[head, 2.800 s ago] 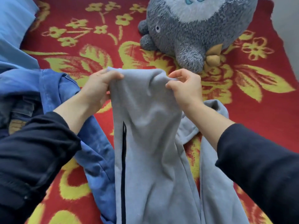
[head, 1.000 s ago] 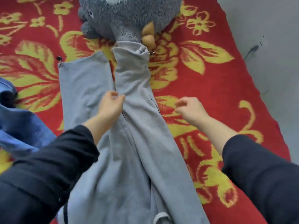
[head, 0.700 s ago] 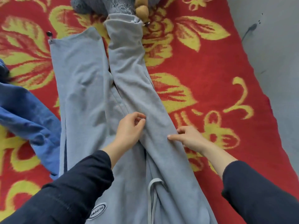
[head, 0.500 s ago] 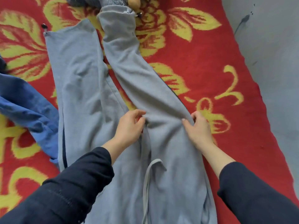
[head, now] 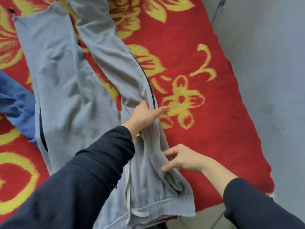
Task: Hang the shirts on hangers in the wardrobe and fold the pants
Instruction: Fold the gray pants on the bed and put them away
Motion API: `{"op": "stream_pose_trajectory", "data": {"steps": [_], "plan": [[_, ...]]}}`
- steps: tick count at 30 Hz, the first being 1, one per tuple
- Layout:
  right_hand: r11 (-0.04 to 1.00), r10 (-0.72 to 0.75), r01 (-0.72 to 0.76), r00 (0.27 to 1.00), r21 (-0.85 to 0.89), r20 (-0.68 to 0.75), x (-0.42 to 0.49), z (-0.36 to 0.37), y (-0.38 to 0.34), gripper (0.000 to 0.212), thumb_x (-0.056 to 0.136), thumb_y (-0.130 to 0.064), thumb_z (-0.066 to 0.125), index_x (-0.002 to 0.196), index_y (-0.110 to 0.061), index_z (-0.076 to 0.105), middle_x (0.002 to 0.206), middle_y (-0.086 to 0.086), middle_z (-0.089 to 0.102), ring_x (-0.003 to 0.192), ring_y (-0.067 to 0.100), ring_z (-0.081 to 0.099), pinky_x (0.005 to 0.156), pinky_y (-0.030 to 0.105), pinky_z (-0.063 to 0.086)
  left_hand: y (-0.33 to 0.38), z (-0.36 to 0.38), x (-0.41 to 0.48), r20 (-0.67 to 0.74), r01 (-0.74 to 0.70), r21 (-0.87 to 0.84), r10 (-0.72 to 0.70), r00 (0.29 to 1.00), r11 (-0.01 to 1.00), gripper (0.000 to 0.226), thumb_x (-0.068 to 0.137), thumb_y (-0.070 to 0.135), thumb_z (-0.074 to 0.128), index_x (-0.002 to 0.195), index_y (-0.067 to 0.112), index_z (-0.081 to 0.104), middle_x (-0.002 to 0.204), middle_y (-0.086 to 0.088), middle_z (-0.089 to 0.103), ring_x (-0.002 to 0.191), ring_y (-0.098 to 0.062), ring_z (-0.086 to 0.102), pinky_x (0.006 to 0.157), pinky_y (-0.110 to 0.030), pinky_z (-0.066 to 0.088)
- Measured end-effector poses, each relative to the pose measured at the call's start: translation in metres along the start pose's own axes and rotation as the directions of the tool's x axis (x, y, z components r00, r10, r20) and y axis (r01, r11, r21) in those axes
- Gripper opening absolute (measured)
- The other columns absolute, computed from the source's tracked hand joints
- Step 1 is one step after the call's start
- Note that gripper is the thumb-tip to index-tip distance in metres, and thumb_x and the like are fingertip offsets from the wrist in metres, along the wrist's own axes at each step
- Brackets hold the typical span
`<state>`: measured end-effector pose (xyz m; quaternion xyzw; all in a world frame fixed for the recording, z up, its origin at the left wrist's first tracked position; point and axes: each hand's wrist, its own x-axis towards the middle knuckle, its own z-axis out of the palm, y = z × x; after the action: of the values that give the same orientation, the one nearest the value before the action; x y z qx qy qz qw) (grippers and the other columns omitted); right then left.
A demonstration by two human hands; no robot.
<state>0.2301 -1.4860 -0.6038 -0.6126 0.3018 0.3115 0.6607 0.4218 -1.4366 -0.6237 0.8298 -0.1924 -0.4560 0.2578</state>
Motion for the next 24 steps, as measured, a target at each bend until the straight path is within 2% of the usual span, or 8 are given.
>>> {"op": "stream_pose_trajectory", "data": {"steps": [3, 8, 11, 14, 17, 20, 22, 24], "plan": [[0.975, 0.060, -0.065, 0.998, -0.212, -0.027, -0.008, 0.017, 0.015, 0.024, 0.071, -0.020, 0.079, 0.070, -0.007, 0.059, 0.070, -0.002, 0.054, 0.067, 0.011, 0.050, 0.062, 0.026, 0.037, 0.002, -0.003, -0.002, -0.075, 0.006, -0.070, -0.011, 0.997, 0.998, 0.011, 0.083, 0.020, 0.058, 0.079, 0.011, 0.052, 0.069, -0.009, 0.054, 0.062, -0.018, 0.052, 0.052, -0.029, 0.047], [0.907, 0.235, -0.209, 0.972, -0.366, 0.027, -0.026, 0.036, 0.016, 0.023, 0.070, -0.020, 0.077, 0.059, -0.020, 0.057, 0.061, -0.004, 0.054, 0.060, 0.013, 0.052, 0.053, 0.026, 0.040, -0.026, -0.052, -0.032, 0.063, 0.158, -0.708, -0.162, 0.985, 0.689, 0.020, 0.072, 0.006, 0.056, 0.090, 0.013, 0.060, 0.078, -0.004, 0.062, 0.070, -0.018, 0.063, 0.057, -0.027, 0.053], [0.964, 0.197, -0.139, 0.945, -0.227, 0.260, -0.028, 0.060, -0.010, 0.009, 0.078, -0.014, 0.074, 0.078, -0.020, 0.068, 0.080, 0.000, 0.066, 0.078, 0.016, 0.062, 0.069, 0.029, 0.051, -0.059, -0.095, -0.055, 0.048, 0.143, -0.780, -0.171, 0.984, 0.609, 0.037, 0.075, 0.004, 0.047, 0.109, 0.011, 0.062, 0.092, -0.003, 0.066, 0.079, -0.018, 0.063, 0.070, -0.030, 0.054], [0.977, 0.130, -0.049, 0.910, -0.209, 0.393, -0.014, 0.108, -0.037, 0.011, 0.082, -0.010, 0.072, 0.083, -0.019, 0.068, 0.076, -0.003, 0.063, 0.069, 0.009, 0.060, 0.066, 0.023, 0.049, -0.097, -0.134, -0.078, -0.045, 0.085, -0.842, -0.226, 0.973, 0.533, 0.031, 0.074, 0.005, 0.041, 0.093, 0.008, 0.065, 0.076, -0.002, 0.067, 0.069, -0.018, 0.063, 0.065, -0.024, 0.052], [0.972, 0.164, -0.055, 0.855, -0.228, 0.492, 0.010, 0.160, -0.045, 0.037, 0.087, -0.010, 0.067, 0.123, -0.018, 0.064, 0.112, -0.001, 0.066, 0.091, 0.010, 0.057, 0.071, 0.018, 0.045, -0.145, -0.160, -0.096, -0.188, 0.003, -0.889, -0.369, 0.910, 0.459, 0.039, 0.069, 0.005, 0.042, 0.100, 0.005, 0.066, 0.087, -0.006, 0.068, 0.079, -0.021, 0.065, 0.077, -0.028, 0.055], [0.959, 0.166, -0.058, 0.907, -0.277, 0.386, 0.031, 0.191, -0.044, 0.043, 0.089, -0.012, 0.064, 0.132, -0.019, 0.057, 0.131, 0.002, 0.060, 0.091, 0.009, 0.060, 0.066, 0.013, 0.043, -0.185, -0.172, -0.107, -0.278, 0.014, -0.852, -0.475, 0.835, 0.523, 0.035, 0.070, 0.007, 0.050, 0.101, 0.009, 0.066, 0.098, -0.011, 0.062, 0.088, -0.025, 0.058, 0.088, -0.039, 0.049], [0.966, 0.172, -0.110, 0.948, -0.233, 0.269, 0.042, 0.193, -0.048, 0.039, 0.089, -0.012, 0.061, 0.128, -0.016, 0.060, 0.119, 0.005, 0.064, 0.076, 0.009, 0.057, 0.064, 0.018, 0.043, -0.197, -0.173, -0.105, -0.319, 0.064, -0.750, -0.446, 0.836, 0.658, 0.007, 0.074, 0.011, 0.058, 0.076, 0.017, 0.062, 0.072, 0.003, 0.064, 0.065, -0.014, 0.058, 0.063, -0.024, 0.048], [0.968, 0.211, -0.171, 0.951, -0.183, 0.225, 0.051, 0.184, -0.059, 0.029, 0.090, -0.010, 0.060, 0.119, -0.011, 0.063, 0.102, 0.008, 0.063, 0.074, 0.013, 0.056, 0.060, 0.023, 0.045, -0.201, -0.176, -0.097, -0.384, 0.059, -0.628, -0.374, 0.844, 0.776, 0.011, 0.077, 0.013, 0.060, 0.066, 0.015, 0.059, 0.050, 0.014, 0.056, 0.044, -0.001, 0.049, 0.044, -0.016, 0.037]]}}
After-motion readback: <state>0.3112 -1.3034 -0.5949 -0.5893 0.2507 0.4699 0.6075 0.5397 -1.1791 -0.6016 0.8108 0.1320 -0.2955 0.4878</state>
